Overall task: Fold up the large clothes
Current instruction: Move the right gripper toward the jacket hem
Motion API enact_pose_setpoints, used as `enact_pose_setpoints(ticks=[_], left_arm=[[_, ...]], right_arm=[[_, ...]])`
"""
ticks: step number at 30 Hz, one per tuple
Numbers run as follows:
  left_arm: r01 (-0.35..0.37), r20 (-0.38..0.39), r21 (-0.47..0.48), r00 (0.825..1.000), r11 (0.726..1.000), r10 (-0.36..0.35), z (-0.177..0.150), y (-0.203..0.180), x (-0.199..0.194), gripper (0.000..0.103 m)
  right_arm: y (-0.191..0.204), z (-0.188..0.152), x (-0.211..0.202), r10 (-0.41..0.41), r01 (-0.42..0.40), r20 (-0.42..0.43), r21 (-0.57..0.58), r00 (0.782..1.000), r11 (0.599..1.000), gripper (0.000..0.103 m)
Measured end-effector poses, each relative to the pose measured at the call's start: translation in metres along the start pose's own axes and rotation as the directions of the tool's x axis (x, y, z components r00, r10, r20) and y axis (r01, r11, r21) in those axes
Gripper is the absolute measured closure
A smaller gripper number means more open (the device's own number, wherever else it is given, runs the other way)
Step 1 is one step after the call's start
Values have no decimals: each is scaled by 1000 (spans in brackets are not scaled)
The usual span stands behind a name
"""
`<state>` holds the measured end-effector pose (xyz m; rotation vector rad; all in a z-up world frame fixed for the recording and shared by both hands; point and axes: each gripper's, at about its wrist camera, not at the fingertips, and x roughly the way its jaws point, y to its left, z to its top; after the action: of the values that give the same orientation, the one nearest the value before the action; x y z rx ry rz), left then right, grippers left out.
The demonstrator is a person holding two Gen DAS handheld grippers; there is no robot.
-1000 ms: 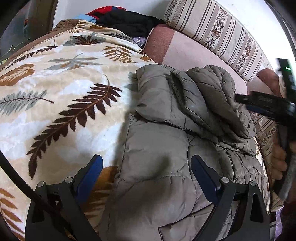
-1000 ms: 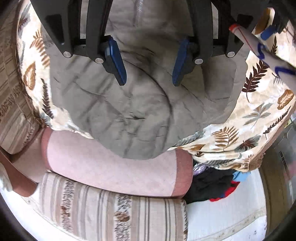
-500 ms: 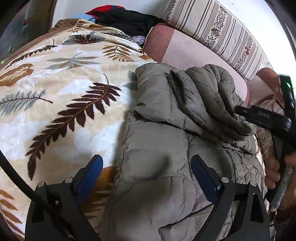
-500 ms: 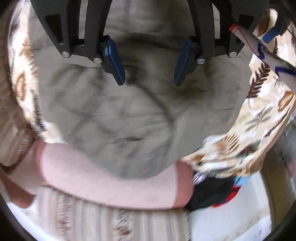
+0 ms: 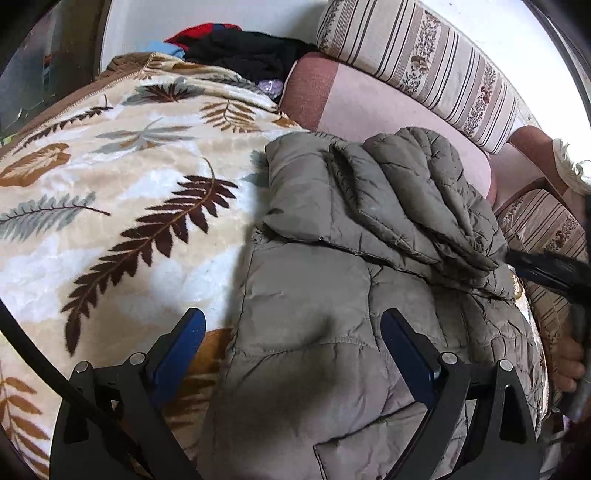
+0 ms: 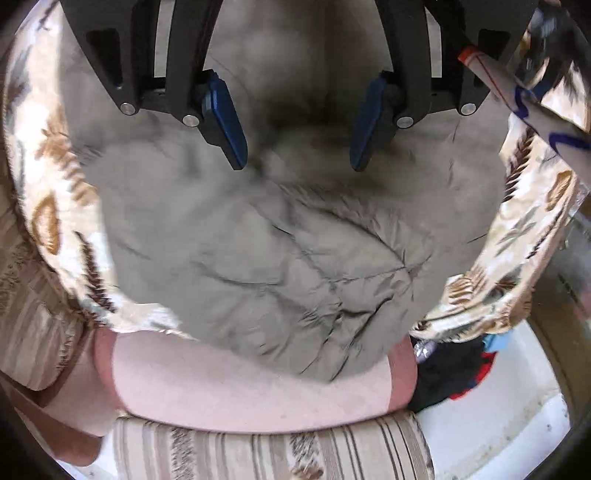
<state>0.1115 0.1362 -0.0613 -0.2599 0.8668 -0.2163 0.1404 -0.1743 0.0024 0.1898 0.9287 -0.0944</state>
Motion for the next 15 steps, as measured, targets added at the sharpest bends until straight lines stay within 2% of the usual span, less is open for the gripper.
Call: enact_pose_setpoints(ticks=[4, 7, 10, 13, 15], left_arm=[[-21, 19, -4, 1000, 1000, 21, -8, -3, -22, 8], [-4, 14, -18, 1000, 1000, 4, -16, -3, -44, 8], [-36, 1, 2, 999, 999, 36, -26, 0, -60, 8], [-75, -25, 9, 997, 997, 75, -34, 8, -67, 8], [-69, -62, -19, 996, 997, 68, -38, 20, -69, 8]], right_arm=[[-63, -34, -60, -31, 30, 24, 14, 999, 999, 31], [-120, -63, -87, -114, 112, 30, 48, 993, 992, 28], [-171, -90, -97, -134, 132, 5, 144, 991, 981, 27], [-217, -118, -91, -83, 90, -38, 246, 996, 965, 26], [-232, -133, -84, -71, 83, -52, 275, 996, 958, 26]])
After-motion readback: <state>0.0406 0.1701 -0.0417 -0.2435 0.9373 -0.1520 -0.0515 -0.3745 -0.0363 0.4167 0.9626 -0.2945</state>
